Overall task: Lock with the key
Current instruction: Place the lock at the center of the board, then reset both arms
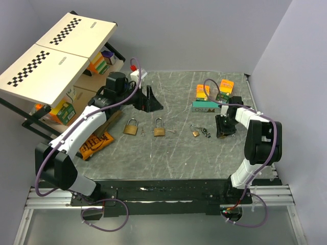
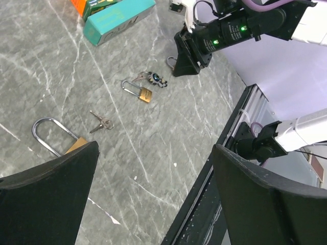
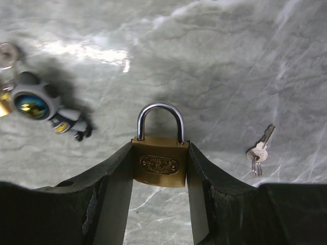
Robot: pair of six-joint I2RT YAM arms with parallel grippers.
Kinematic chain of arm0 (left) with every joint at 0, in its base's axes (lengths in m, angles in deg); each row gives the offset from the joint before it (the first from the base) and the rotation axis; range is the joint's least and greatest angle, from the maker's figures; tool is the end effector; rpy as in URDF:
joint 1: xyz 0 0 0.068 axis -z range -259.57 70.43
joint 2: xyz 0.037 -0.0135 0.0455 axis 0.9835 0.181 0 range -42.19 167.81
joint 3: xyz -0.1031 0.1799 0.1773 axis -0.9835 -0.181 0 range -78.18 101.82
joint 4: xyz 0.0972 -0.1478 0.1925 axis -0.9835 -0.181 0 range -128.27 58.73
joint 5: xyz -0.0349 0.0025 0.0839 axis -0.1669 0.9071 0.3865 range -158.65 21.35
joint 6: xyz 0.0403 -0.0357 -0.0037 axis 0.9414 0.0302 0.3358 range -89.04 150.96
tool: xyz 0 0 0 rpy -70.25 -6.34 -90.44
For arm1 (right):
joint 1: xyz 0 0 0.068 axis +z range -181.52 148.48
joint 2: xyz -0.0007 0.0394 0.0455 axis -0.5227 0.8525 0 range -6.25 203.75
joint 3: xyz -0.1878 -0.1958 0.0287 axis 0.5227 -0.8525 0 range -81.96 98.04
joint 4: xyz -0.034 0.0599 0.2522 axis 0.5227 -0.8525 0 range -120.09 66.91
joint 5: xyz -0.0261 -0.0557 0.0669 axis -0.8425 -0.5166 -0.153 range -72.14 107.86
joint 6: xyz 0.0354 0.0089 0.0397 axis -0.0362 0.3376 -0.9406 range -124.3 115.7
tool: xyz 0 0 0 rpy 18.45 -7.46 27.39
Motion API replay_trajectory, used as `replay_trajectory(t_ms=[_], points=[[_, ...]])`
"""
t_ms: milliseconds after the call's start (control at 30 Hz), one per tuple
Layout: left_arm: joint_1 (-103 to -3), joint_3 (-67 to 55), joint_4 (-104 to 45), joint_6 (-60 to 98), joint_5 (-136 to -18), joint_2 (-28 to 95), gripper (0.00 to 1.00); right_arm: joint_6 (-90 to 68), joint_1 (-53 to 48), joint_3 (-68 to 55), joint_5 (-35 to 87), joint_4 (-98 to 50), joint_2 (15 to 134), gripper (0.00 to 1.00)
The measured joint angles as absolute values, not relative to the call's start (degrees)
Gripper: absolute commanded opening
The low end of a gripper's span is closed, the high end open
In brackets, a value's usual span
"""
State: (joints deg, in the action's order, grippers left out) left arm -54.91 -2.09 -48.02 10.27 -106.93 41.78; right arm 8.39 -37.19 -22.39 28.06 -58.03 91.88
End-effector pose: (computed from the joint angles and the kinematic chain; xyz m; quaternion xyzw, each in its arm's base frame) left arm 0.2960 -0.1601 0.3594 0.2045 0.7885 -0.4513 0.3643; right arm 0.3163 -0.0249 0.1646 -0.0730 0.9831 0.0640 0.1551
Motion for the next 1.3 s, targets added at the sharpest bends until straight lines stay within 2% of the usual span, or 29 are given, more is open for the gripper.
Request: replay_trajectory(t_ms=[133,200,233,300,333,533,800,967,1100,1300], points=[[-55.3,-3.2,-48.1,10.3,-106.7,41.6,0.96,7.5,-37.2,-22.2,27.1,-57.9,92.6,0.20],[-55.4,-3.3,-48.1,10.3,-106.7,41.6,0.96,7.1,-37.2,-21.6,26.9,-57.9,93.1,0.29],[-55.5,-3.3,-48.1,10.3,-106.7,41.6,0.96,6.9,-37.2,-21.2,26.7,-58.1,93.6,0.37],[-55.6,-3.3,-48.3,10.4,-106.7,41.6,0.96,6.6,-37.2,-20.6,26.5,-58.4,94.1,0.44],[-55.6,-3.3,-48.3,10.5,-106.7,41.6,0.96,6.4,-37.2,-20.6,26.4,-58.5,94.2,0.52],[-56.0,-3.3,-48.8,10.5,-106.3,41.3,0.96,5.5,-37.1,-20.6,26.7,-58.5,94.0,0.74],[-58.6,-2.9,-51.2,10.7,-105.7,41.3,0.96,6.4,-37.2,-20.6,26.6,-58.4,92.6,0.88],[-60.4,5.9,-60.9,15.7,-105.0,44.1,0.96,8.4,-37.2,-20.5,27.9,-58.5,85.4,0.99],[-61.6,10.8,-65.0,19.7,-101.9,44.8,0.96,8.7,-37.2,-17.2,30.7,-60.1,77.2,0.99],[-62.4,9.3,-66.8,23.8,-95.9,43.5,0.96,8.3,-37.2,-15.7,39.3,-57.4,62.1,0.99]])
